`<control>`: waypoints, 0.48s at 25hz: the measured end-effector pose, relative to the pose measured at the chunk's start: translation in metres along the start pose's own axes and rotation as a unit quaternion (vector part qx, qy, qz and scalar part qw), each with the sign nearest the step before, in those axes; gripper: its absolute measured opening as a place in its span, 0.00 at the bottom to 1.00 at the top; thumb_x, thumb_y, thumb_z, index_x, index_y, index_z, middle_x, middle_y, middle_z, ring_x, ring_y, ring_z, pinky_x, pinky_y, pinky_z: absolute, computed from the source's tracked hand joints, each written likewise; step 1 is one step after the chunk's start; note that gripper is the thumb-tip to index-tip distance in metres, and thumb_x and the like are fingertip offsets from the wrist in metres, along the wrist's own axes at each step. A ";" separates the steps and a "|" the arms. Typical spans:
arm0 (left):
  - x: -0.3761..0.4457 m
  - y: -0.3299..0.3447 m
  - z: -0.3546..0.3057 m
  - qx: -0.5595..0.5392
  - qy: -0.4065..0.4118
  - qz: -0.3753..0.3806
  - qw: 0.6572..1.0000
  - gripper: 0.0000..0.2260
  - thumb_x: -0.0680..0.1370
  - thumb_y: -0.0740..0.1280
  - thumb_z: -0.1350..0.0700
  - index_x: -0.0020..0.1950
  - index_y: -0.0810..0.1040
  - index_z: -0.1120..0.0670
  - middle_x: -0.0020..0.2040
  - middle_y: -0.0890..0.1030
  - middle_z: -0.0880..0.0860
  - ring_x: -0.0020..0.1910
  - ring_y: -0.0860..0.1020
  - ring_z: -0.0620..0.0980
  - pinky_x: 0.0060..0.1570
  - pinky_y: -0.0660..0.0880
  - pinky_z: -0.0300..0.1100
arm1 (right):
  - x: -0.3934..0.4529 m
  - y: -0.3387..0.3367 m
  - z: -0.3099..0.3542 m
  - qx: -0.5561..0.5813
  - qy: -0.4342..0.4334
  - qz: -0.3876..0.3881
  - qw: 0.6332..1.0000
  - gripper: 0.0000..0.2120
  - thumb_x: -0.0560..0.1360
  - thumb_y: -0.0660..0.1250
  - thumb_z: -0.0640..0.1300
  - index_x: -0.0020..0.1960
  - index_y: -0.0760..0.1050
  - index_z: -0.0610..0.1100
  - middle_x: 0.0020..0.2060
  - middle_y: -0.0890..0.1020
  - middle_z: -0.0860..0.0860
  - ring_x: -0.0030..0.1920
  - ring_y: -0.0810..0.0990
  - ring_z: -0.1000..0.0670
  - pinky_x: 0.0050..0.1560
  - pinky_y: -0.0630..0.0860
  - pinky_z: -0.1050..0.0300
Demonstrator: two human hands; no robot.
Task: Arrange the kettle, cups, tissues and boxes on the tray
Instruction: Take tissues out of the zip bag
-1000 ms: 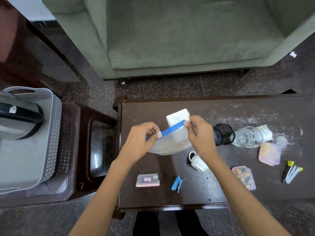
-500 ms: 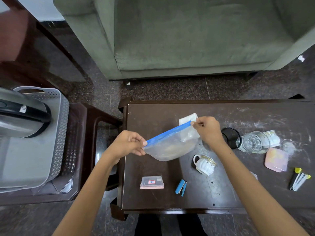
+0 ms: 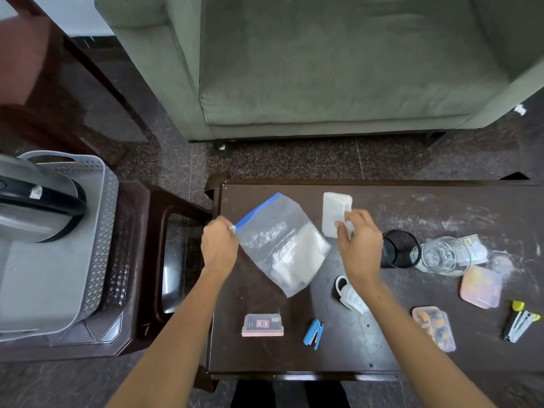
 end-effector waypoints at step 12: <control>-0.099 0.060 -0.043 -0.283 0.059 0.265 0.920 0.12 0.78 0.66 0.52 0.59 0.81 0.53 0.56 0.82 0.47 0.54 0.80 0.40 0.57 0.74 0.34 | -0.066 0.039 -0.022 0.210 0.168 0.172 0.948 0.05 0.75 0.66 0.37 0.48 0.81 0.39 0.40 0.80 0.53 0.37 0.76 0.56 0.41 0.70 0.62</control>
Point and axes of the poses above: each hand's wrist, its own x-axis towards the middle knuckle, its own y-axis out of the palm, z = x × y, the point moved 6 cm from there along x, towards the middle knuckle
